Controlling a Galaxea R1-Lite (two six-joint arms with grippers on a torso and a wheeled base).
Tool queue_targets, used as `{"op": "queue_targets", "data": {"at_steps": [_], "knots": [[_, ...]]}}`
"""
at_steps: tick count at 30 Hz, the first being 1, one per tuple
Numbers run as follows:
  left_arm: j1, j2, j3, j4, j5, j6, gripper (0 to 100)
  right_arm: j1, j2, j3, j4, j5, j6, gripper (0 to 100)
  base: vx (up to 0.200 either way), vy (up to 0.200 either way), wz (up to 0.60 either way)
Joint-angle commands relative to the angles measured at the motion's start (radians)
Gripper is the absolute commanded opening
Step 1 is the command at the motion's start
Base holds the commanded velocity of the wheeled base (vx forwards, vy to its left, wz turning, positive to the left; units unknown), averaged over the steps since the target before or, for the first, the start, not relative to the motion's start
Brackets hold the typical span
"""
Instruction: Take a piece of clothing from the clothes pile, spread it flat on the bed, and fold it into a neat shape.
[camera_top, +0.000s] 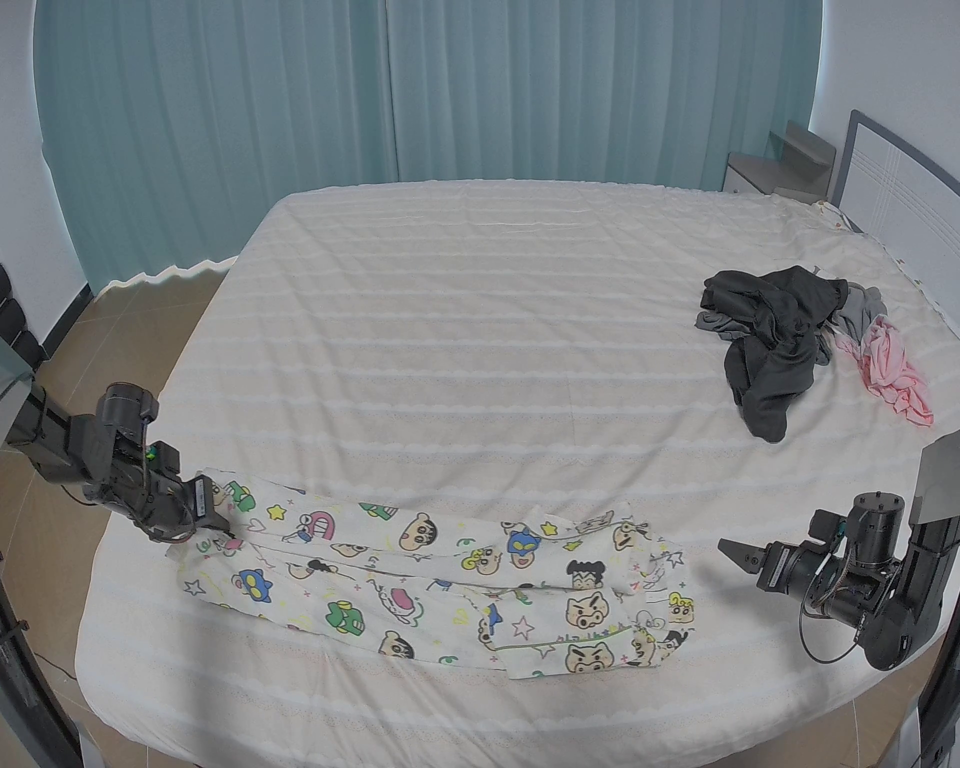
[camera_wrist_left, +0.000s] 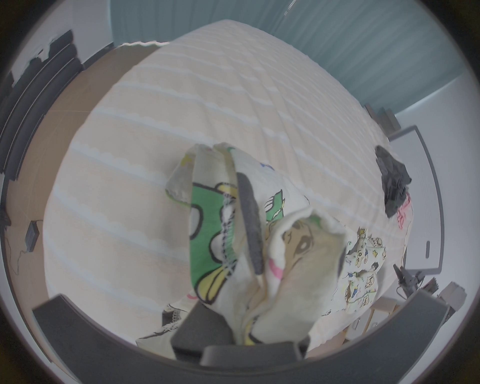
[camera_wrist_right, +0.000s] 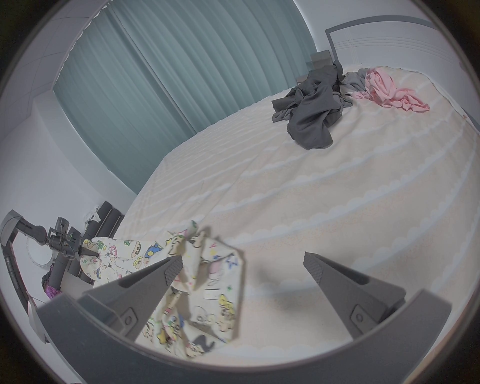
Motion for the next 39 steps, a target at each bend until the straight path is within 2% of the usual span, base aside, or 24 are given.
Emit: {"op": "queue_targets", "data": {"at_steps": [1, 7, 10, 14, 16, 19, 23, 24, 25, 27, 28, 30, 35, 39], "knots": [[0.136, -0.006, -0.046, 0.028, -0.029, 0.030, 0, -0.012, 0.002, -0.003, -0.015, 0.014, 0.000, 100, 0.000, 0.000, 0.00], [0.266, 0.001, -0.125, 0.094, -0.109, 0.030, 0, -0.070, 0.000, -0.015, -0.015, 0.085, 0.003, 100, 0.000, 0.000, 0.00], [0.307, -0.002, -0.157, 0.123, -0.115, 0.032, 0, -0.074, 0.002, -0.014, -0.015, 0.086, 0.001, 100, 0.000, 0.000, 0.00], [0.309, -0.013, -0.185, 0.179, -0.124, 0.021, 0, -0.069, 0.005, -0.014, -0.015, 0.086, 0.001, 100, 0.000, 0.000, 0.00], [0.281, -0.047, -0.186, 0.249, -0.126, 0.022, 0, -0.072, 0.007, -0.015, -0.015, 0.088, 0.001, 100, 0.000, 0.000, 0.00], [0.179, -0.102, -0.165, 0.331, -0.115, 0.009, 0, -0.078, 0.023, -0.028, -0.013, 0.093, 0.003, 100, 0.000, 0.000, 0.00], [0.028, -0.177, -0.131, 0.324, -0.108, -0.139, 0, -0.090, 0.037, -0.029, -0.015, 0.093, 0.001, 100, 0.000, 0.000, 0.00], [0.028, -0.177, -0.131, 0.324, -0.108, -0.139, 0, -0.090, 0.037, -0.029, -0.015, 0.093, 0.001, 100, 0.000, 0.000, 0.00], [-0.055, -0.210, -0.129, 0.315, -0.082, -0.229, 0, -0.095, 0.031, -0.029, -0.013, 0.099, 0.003, 100, 0.000, 0.000, 0.00], [-0.131, -0.228, -0.125, 0.303, -0.048, -0.283, 0, -0.097, 0.028, -0.029, -0.015, 0.099, 0.001, 100, 0.000, 0.000, 0.00], [-0.142, -0.231, -0.125, 0.300, -0.042, -0.289, 0, -0.097, 0.028, -0.029, -0.015, 0.099, 0.001, 100, 0.000, 0.000, 0.00], [-0.254, -0.248, -0.117, 0.266, 0.004, -0.350, 0, -0.097, 0.031, -0.029, -0.015, 0.099, 0.001, 100, 0.000, 0.000, 0.00], [-0.447, -0.240, -0.109, 0.182, 0.124, -0.447, 0, -0.097, 0.030, -0.029, -0.015, 0.099, 0.001, 100, 0.000, 0.000, 0.00], [-0.565, -0.194, -0.111, 0.113, 0.210, -0.479, 0, -0.097, 0.030, -0.029, -0.015, 0.099, 0.001, 100, 0.000, 0.000, 0.00]]}}
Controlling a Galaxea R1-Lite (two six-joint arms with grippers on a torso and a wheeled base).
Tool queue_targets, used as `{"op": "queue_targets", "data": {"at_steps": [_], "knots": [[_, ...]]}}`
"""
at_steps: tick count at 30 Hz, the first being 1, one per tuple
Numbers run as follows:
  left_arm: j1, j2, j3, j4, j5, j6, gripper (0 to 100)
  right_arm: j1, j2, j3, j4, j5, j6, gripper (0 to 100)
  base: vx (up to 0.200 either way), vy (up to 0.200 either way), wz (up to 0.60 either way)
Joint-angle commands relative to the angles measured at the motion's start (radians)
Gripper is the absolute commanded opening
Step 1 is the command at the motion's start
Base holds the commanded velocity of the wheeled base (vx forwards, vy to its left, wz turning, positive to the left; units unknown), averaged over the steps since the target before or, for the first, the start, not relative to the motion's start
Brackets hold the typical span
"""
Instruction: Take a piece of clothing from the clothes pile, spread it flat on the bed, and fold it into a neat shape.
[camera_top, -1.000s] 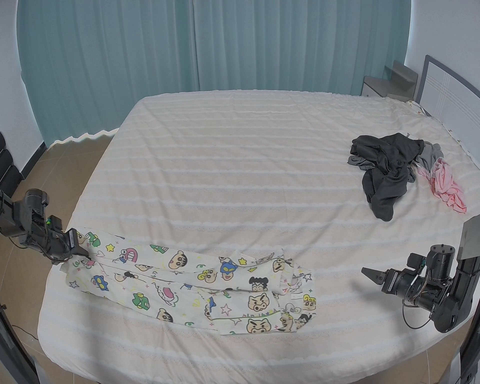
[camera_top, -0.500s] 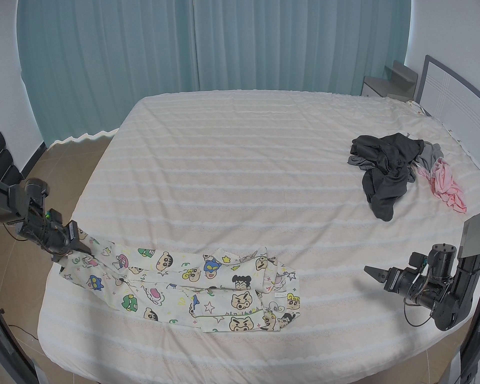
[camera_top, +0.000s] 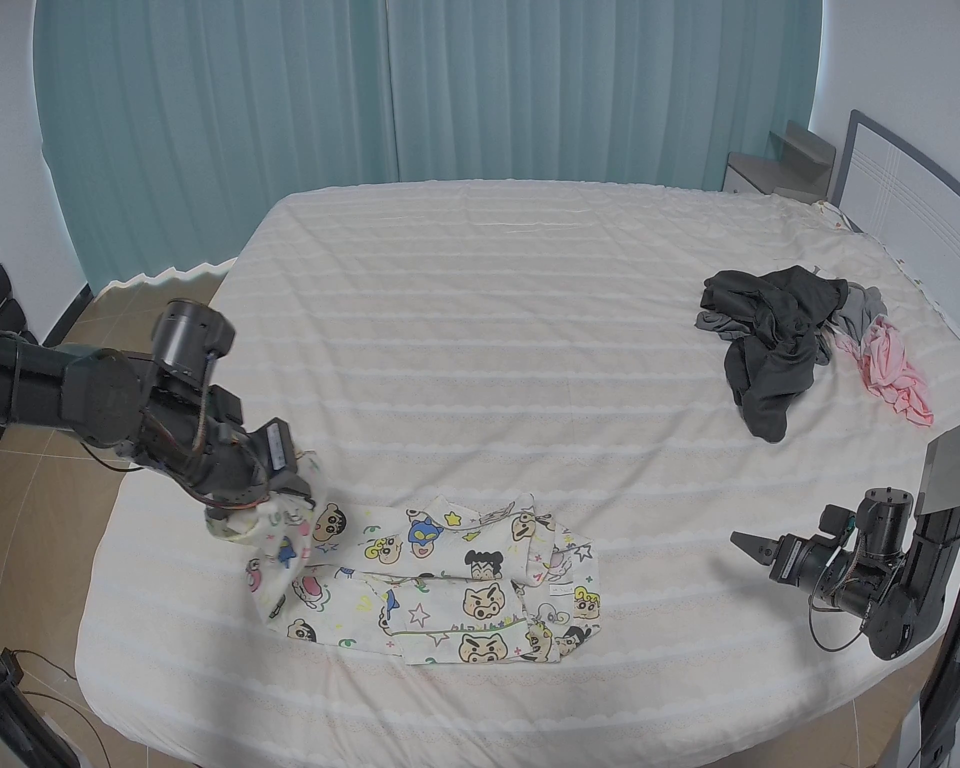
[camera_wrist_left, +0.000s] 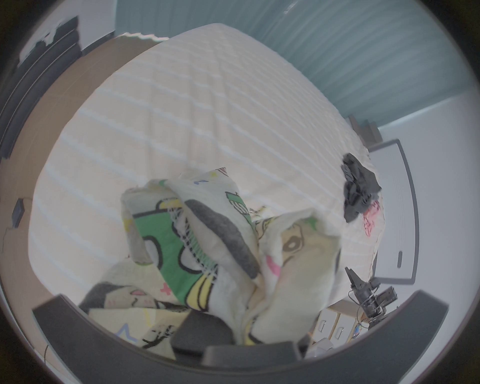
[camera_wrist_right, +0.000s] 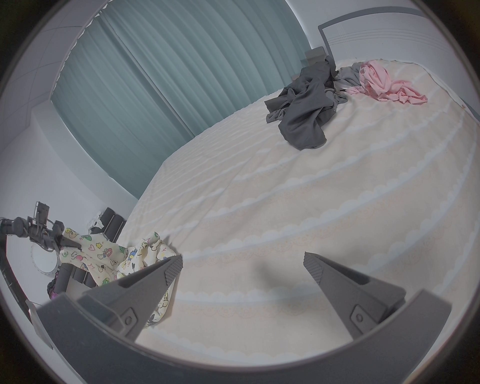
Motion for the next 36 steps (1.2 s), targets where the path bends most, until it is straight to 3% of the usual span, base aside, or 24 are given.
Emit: {"op": "queue_targets", "data": {"at_steps": [1, 7, 14, 20, 28, 29, 36], "knots": [[-0.220, 0.034, 0.009, -0.108, 0.132, -0.081, 0, -0.002, 0.002, -0.001, -0.015, 0.001, 0.000, 100, 0.000, 0.000, 0.00], [-0.353, 0.134, -0.008, -0.181, 0.231, -0.091, 0, 0.004, -0.001, 0.002, -0.015, 0.001, -0.002, 100, 0.000, 0.000, 0.00], [-0.455, 0.231, -0.028, -0.247, 0.254, -0.127, 0, 0.007, -0.010, 0.004, -0.015, 0.001, -0.003, 100, 0.000, 0.000, 0.00], [-0.482, 0.264, -0.062, -0.326, 0.280, -0.219, 0, 0.009, -0.009, 0.005, -0.015, 0.001, -0.003, 100, 0.000, 0.000, 0.00], [-0.519, 0.269, -0.065, -0.341, 0.274, -0.236, 0, 0.012, -0.007, 0.008, -0.015, 0.001, -0.005, 100, 0.000, 0.000, 0.00], [-0.522, 0.271, -0.072, -0.344, 0.274, -0.245, 100, 0.015, -0.006, 0.008, -0.015, 0.001, -0.006, 100, 0.000, 0.000, 0.00], [-0.531, 0.260, -0.094, -0.349, 0.274, -0.288, 100, 0.015, -0.004, 0.008, -0.015, 0.001, -0.006, 100, 0.000, 0.000, 0.00]]}}
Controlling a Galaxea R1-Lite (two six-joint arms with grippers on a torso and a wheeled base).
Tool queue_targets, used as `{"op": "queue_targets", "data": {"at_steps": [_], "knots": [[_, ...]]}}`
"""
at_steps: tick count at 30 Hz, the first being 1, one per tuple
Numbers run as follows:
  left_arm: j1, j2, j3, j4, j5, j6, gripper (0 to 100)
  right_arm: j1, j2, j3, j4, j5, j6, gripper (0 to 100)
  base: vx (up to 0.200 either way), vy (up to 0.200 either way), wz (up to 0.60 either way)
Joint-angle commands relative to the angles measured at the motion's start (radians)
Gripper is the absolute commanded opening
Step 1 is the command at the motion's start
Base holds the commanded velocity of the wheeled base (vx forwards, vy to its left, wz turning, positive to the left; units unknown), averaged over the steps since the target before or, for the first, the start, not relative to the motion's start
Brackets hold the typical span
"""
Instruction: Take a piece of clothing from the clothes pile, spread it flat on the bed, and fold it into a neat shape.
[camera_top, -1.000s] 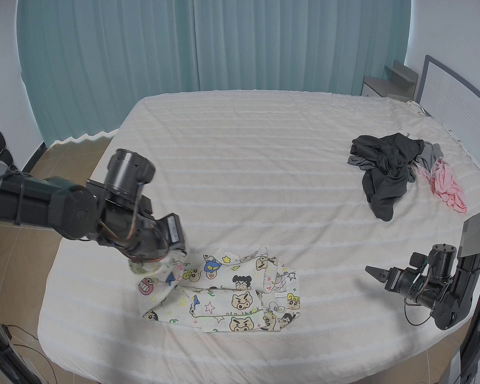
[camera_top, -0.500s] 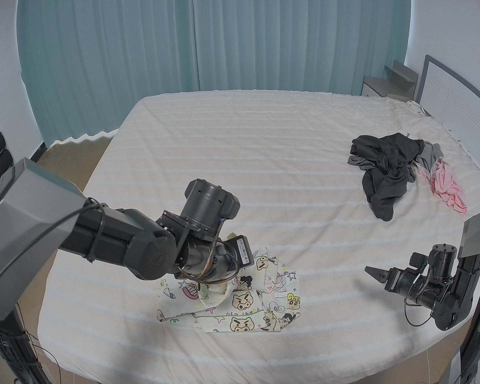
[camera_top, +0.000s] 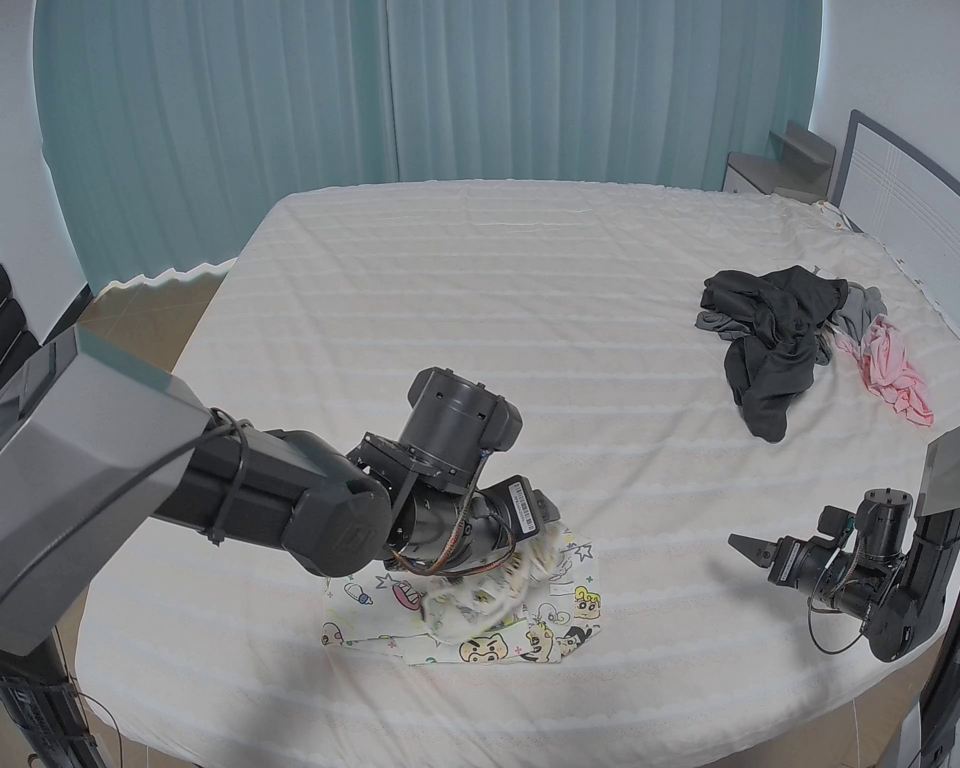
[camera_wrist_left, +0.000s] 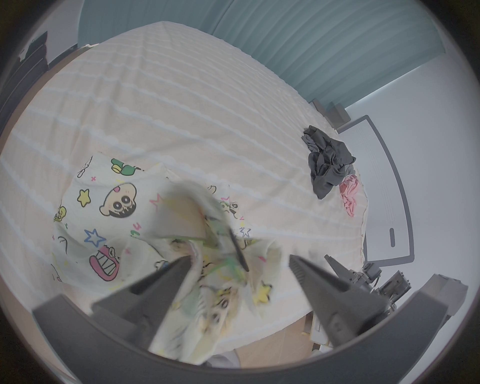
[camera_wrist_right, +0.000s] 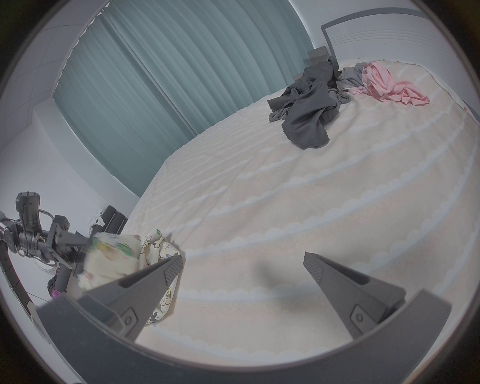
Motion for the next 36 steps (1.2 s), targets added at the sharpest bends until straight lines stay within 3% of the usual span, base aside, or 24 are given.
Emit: {"op": "queue_targets", "data": {"at_steps": [1, 8, 12, 14, 15, 17, 19, 23, 25, 28, 30, 36], "knots": [[-0.002, -0.006, -0.005, -0.002, 0.000, -0.005, 100, 0.002, 0.005, 0.000, -0.015, 0.001, -0.001, 100, 0.000, 0.000, 0.00], [0.036, -0.069, 0.001, -0.001, -0.002, -0.035, 100, 0.004, 0.006, 0.003, -0.013, 0.001, -0.003, 100, 0.000, 0.000, 0.00], [0.127, -0.157, 0.062, -0.001, -0.011, -0.035, 100, 0.014, 0.006, 0.006, -0.013, 0.001, -0.001, 100, 0.000, 0.000, 0.00], [0.173, -0.229, 0.145, -0.001, -0.092, -0.035, 100, 0.022, 0.006, 0.008, -0.013, 0.001, 0.000, 100, 0.000, 0.000, 0.00], [0.173, -0.229, 0.145, -0.001, -0.092, -0.035, 100, 0.022, 0.006, 0.008, -0.013, 0.001, 0.000, 100, 0.000, 0.000, 0.00], [0.246, -0.333, 0.262, -0.004, -0.259, -0.031, 100, 0.033, 0.006, 0.017, -0.013, 0.001, 0.000, 100, 0.000, 0.000, 0.00], [0.314, -0.382, 0.322, -0.005, -0.335, -0.025, 100, 0.045, 0.005, 0.022, -0.013, -0.001, 0.000, 100, 0.000, 0.000, 0.00], [0.423, -0.404, 0.412, -0.068, -0.374, -0.017, 100, 0.067, 0.005, 0.032, -0.015, -0.001, 0.000, 100, 0.000, 0.000, 0.00], [0.453, -0.421, 0.470, -0.146, -0.385, -0.020, 100, 0.076, 0.006, 0.037, -0.015, -0.001, 0.000, 100, 0.000, 0.000, 0.00], [0.507, -0.465, 0.604, -0.321, -0.477, -0.028, 100, 0.087, 0.006, 0.043, -0.015, -0.001, 0.002, 100, 0.000, 0.000, 0.00], [0.522, -0.473, 0.668, -0.406, -0.525, -0.040, 100, 0.090, 0.006, 0.043, -0.015, -0.002, 0.002, 100, 0.000, 0.000, 0.00], [0.532, -0.467, 0.750, -0.490, -0.546, -0.071, 100, 0.120, 0.005, 0.058, -0.015, -0.004, 0.005, 100, 0.000, 0.100, 0.00]]}}
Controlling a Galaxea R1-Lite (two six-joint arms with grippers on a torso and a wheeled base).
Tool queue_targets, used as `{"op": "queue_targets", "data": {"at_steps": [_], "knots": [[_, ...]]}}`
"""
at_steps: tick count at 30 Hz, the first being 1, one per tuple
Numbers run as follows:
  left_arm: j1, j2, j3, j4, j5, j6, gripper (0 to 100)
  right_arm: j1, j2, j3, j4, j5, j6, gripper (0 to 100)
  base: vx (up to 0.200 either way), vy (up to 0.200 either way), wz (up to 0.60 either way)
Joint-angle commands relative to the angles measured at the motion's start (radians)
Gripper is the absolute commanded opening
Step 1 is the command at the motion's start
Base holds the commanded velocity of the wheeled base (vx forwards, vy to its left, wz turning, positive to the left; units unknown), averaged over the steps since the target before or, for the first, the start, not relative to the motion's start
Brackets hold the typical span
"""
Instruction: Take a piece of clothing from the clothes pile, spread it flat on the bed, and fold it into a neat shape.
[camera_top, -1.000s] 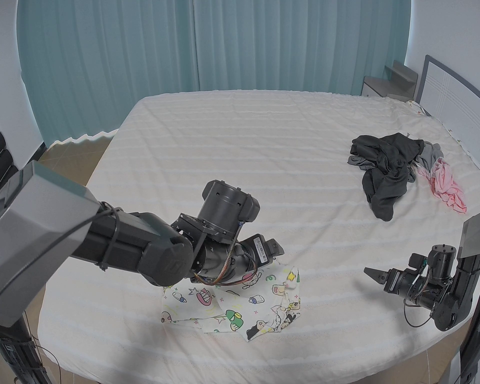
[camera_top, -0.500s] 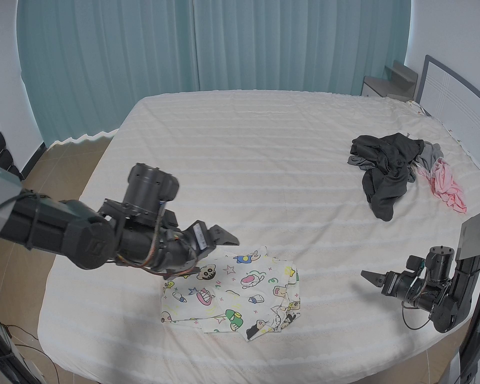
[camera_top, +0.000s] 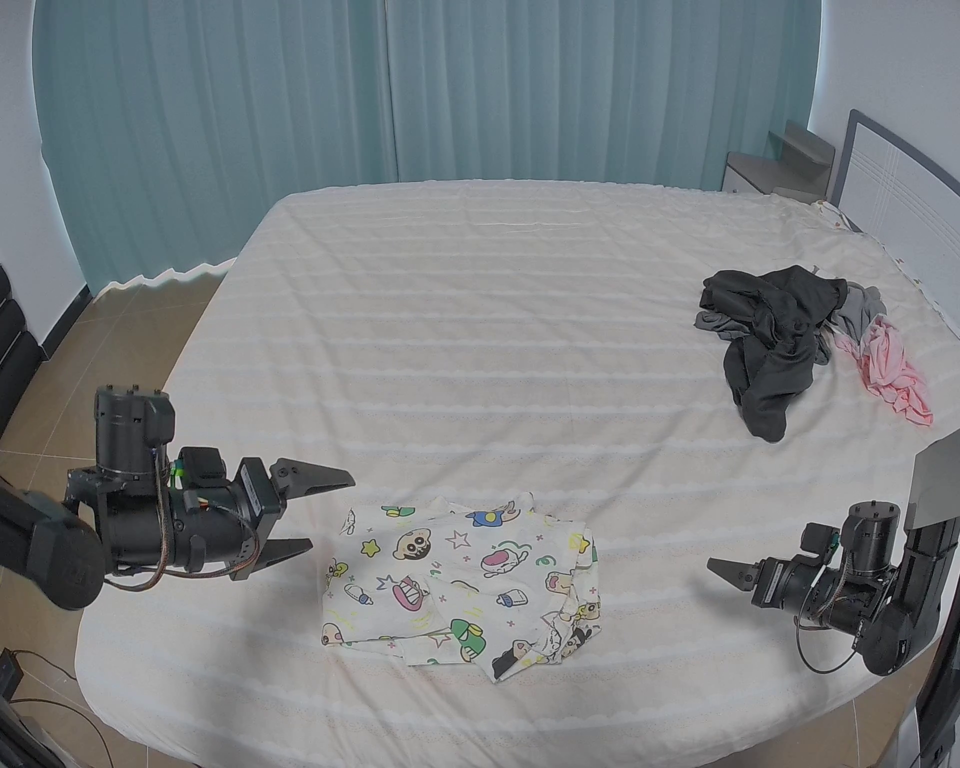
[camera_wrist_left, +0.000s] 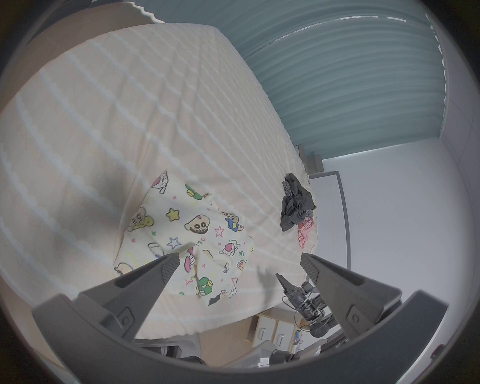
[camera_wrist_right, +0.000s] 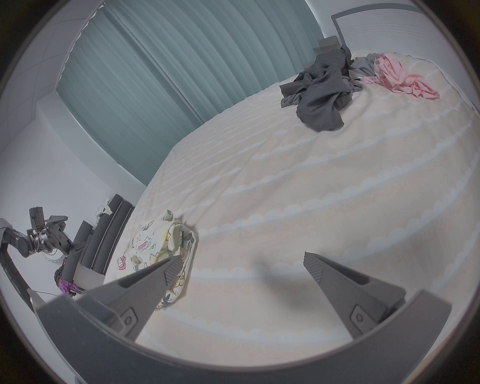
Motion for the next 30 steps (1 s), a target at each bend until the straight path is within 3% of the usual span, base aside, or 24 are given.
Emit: {"op": "queue_targets", "data": {"at_steps": [1, 4, 6, 10, 19, 24, 30], "knots": [[0.040, -0.037, 0.092, -0.046, -0.035, -0.017, 100, 0.040, -0.002, 0.018, -0.015, -0.001, 0.005, 100, 0.000, 0.200, 0.00], [0.054, -0.037, 0.101, -0.057, -0.055, -0.018, 100, 0.062, -0.011, 0.022, -0.015, -0.001, 0.010, 100, 0.000, 0.200, 0.00], [0.083, -0.043, 0.111, -0.072, -0.086, -0.020, 100, 0.145, -0.048, 0.028, -0.015, -0.007, 0.079, 100, 0.000, 0.200, 0.00], [0.086, -0.037, 0.118, -0.076, -0.084, -0.018, 100, 0.211, -0.056, 0.038, -0.015, -0.010, 0.136, 100, 0.000, 0.000, 0.00], [0.086, -0.031, 0.160, -0.159, -0.091, -0.020, 100, 0.278, -0.072, 0.042, -0.015, -0.010, 0.157, 100, 0.000, 0.000, 0.00], [0.086, 0.003, 0.178, -0.205, -0.091, -0.018, 100, 0.402, -0.085, 0.030, -0.015, -0.013, 0.243, 100, 0.000, 0.040, 0.00], [0.086, 0.020, 0.181, -0.218, -0.091, -0.018, 100, 0.499, -0.056, 0.002, -0.015, -0.082, 0.292, 100, 0.000, 0.200, 0.00]]}}
